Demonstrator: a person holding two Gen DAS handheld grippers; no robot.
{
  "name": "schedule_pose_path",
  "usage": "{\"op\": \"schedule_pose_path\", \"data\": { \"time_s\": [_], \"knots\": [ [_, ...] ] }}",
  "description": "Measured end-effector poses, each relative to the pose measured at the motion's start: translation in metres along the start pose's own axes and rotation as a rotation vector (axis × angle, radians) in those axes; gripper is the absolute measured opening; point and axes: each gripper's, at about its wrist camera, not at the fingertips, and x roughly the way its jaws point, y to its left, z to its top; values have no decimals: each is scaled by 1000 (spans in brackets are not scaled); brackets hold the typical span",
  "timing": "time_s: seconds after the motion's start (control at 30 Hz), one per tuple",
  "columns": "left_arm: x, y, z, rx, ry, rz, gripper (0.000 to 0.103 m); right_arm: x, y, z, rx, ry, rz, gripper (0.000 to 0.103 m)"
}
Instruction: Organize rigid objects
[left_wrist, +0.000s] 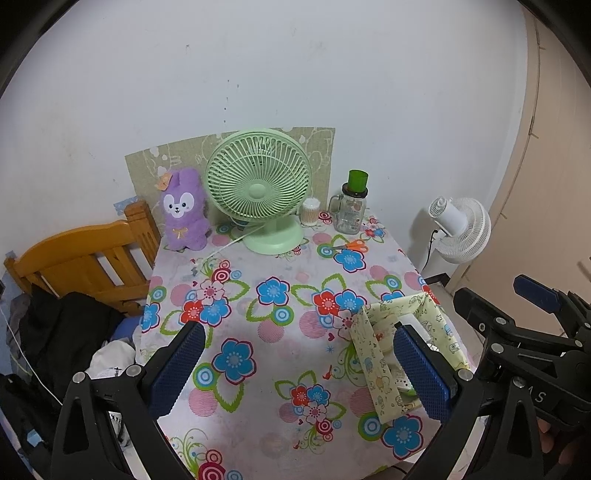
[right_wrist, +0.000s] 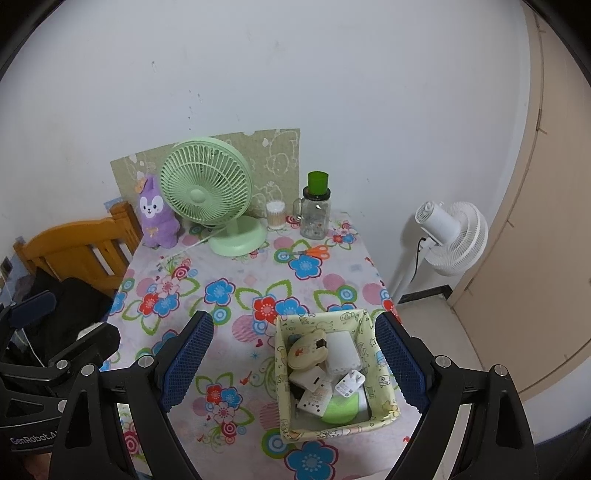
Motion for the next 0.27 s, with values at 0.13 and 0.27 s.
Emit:
{"op": "schedule_pose_path", "data": {
  "time_s": [0.13,0.27],
  "knots": [
    [4,7,5,-14,5,-5,103,6,6,7,8,37,-9,91],
    [2,13,8,-31,-5,-6,103,6,13,18,-16,53,-8,91]
  ]
}}
